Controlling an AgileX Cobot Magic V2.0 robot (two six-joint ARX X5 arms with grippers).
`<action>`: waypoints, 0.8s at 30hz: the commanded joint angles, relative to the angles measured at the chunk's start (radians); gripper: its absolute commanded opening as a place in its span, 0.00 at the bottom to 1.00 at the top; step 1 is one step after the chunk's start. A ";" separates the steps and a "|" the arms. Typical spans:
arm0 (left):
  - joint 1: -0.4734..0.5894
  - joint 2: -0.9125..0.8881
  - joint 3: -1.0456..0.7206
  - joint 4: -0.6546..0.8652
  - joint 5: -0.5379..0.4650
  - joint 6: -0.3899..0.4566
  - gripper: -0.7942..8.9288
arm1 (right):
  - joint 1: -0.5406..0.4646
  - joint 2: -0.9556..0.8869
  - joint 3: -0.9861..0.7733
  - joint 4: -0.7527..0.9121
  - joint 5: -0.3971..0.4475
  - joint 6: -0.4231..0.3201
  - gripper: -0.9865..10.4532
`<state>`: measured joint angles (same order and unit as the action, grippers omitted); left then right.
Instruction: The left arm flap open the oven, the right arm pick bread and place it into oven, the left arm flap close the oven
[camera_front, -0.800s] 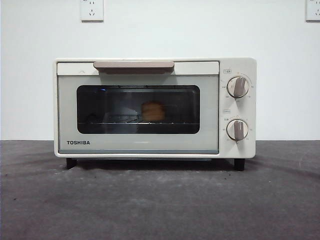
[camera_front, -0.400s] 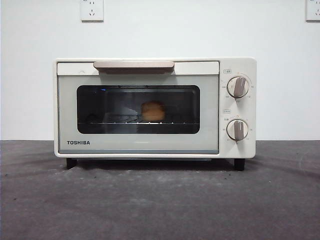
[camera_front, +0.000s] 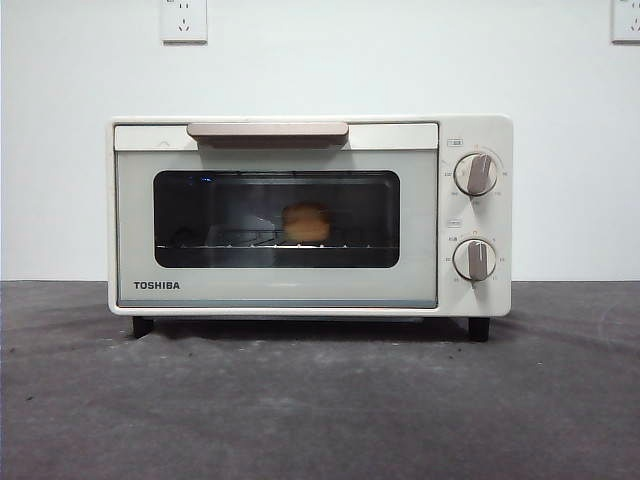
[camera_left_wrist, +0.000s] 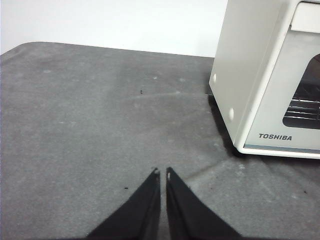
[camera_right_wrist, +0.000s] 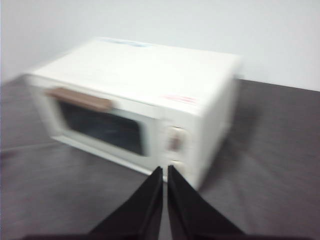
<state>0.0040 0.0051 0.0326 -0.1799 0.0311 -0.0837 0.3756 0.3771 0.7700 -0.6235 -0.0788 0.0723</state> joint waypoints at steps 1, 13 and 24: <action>-0.001 -0.002 -0.021 -0.007 -0.002 0.016 0.11 | -0.094 -0.066 -0.125 0.124 0.000 -0.070 0.10; -0.001 -0.002 -0.021 -0.007 -0.002 0.016 0.11 | -0.335 -0.289 -0.582 0.444 0.034 -0.085 0.10; -0.001 -0.002 -0.021 -0.007 -0.002 0.016 0.11 | -0.369 -0.351 -0.716 0.441 0.104 -0.082 0.10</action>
<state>0.0040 0.0051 0.0326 -0.1799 0.0311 -0.0837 0.0071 0.0303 0.0589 -0.1905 0.0174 -0.0040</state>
